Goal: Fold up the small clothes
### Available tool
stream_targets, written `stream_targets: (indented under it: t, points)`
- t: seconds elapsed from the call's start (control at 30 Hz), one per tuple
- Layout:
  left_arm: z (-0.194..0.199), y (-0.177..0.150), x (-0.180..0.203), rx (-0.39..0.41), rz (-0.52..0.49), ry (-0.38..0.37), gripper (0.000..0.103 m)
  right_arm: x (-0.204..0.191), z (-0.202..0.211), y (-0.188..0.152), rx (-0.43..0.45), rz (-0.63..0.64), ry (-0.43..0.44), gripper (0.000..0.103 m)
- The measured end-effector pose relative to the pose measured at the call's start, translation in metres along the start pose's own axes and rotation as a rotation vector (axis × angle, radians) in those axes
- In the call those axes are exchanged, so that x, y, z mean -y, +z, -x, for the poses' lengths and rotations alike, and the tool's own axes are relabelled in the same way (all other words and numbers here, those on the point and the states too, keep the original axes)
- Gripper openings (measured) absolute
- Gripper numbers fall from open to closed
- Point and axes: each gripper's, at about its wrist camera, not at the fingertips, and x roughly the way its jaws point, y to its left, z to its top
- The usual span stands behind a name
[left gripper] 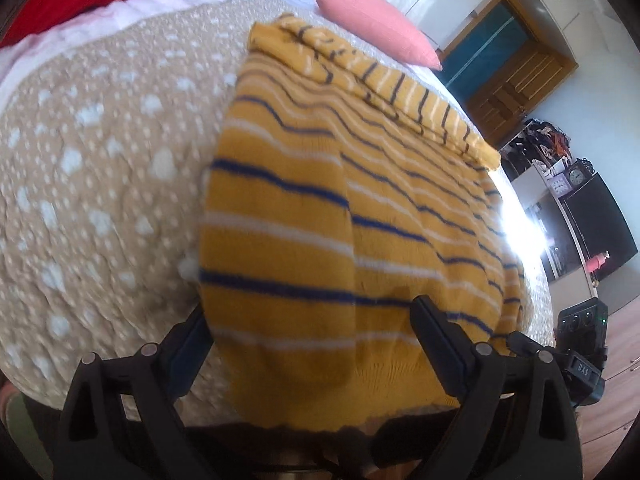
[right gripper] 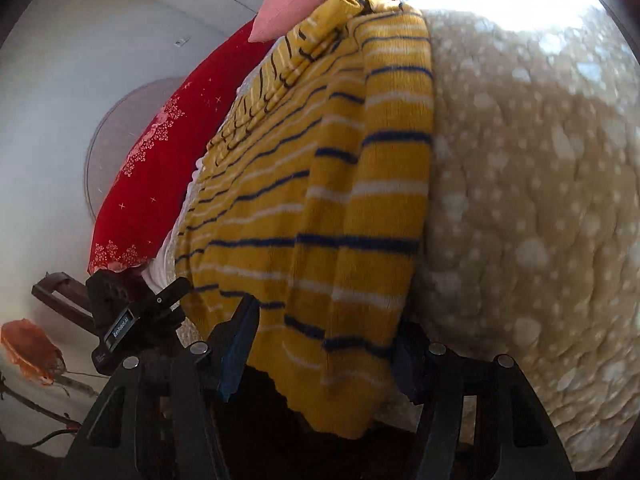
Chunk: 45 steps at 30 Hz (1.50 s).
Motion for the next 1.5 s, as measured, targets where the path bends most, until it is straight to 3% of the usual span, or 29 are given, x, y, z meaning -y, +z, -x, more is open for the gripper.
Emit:
stream_targets:
  t: [0.03, 0.07, 0.1, 0.13, 0.2, 0.23, 0.4, 0.57, 0.67, 0.8, 0.9, 0.97, 1.03, 1.17, 1.23, 1.4, 1.5]
  points:
    - [0.000, -0.002, 0.000, -0.002, 0.009, 0.004, 0.084, 0.000, -0.002, -0.004, 0.004, -0.008, 0.007, 0.065]
    - [0.000, -0.003, -0.001, -0.009, 0.027, 0.027, 0.058, 0.000, -0.004, -0.008, 0.006, -0.007, 0.005, 0.064]
    - [0.002, -0.003, -0.002, -0.017, 0.036, 0.048, 0.044, -0.001, -0.003, -0.012, 0.004, -0.003, -0.002, 0.053]
    - [0.006, -0.003, -0.006, -0.022, 0.055, 0.036, 0.030, -0.003, -0.006, -0.014, -0.014, 0.003, -0.004, 0.034]
    - [0.018, -0.001, -0.016, -0.024, 0.118, -0.031, 0.011, -0.004, -0.006, -0.012, -0.042, 0.006, 0.011, 0.018]
    - [0.025, 0.002, -0.019, -0.023, 0.143, -0.072, 0.011, -0.007, -0.005, -0.012, -0.040, 0.012, 0.010, 0.016]
    - [0.061, 0.040, 0.001, 0.082, 0.093, -0.104, 0.010, -0.037, 0.019, 0.022, 0.045, 0.077, 0.111, 0.014]
    - [0.056, 0.115, 0.032, 0.157, 0.027, -0.094, 0.010, -0.078, 0.022, 0.098, 0.133, 0.192, 0.136, 0.014]
    - [0.032, 0.172, 0.046, 0.167, 0.001, -0.057, 0.010, -0.090, 0.013, 0.148, 0.170, 0.221, 0.118, 0.014]
    - [-0.017, 0.234, 0.053, 0.120, 0.003, 0.003, 0.010, -0.085, -0.015, 0.215, 0.182, 0.156, 0.089, 0.014]
    - [-0.059, 0.270, 0.052, 0.072, 0.015, 0.059, 0.012, -0.067, -0.043, 0.257, 0.159, 0.094, 0.053, 0.017]
    - [-0.080, 0.288, 0.043, 0.039, 0.060, 0.059, 0.020, -0.044, -0.055, 0.279, 0.163, 0.005, 0.024, 0.018]
    - [-0.093, 0.299, 0.030, 0.014, 0.125, 0.020, 0.027, -0.023, -0.065, 0.293, 0.169, -0.095, 0.052, 0.036]
    - [-0.096, 0.315, 0.011, 0.069, 0.201, -0.001, 0.056, -0.006, -0.075, 0.312, 0.188, -0.167, 0.052, 0.039]
    - [-0.092, 0.321, 0.003, 0.098, 0.217, 0.026, 0.063, -0.005, -0.080, 0.320, 0.192, -0.170, 0.034, 0.046]
    - [-0.088, 0.321, -0.012, 0.087, 0.202, 0.073, 0.064, -0.001, -0.082, 0.339, 0.233, -0.215, 0.022, 0.066]
    - [-0.082, 0.309, -0.010, 0.074, 0.117, 0.124, 0.064, 0.004, -0.073, 0.347, 0.279, -0.255, 0.045, 0.075]
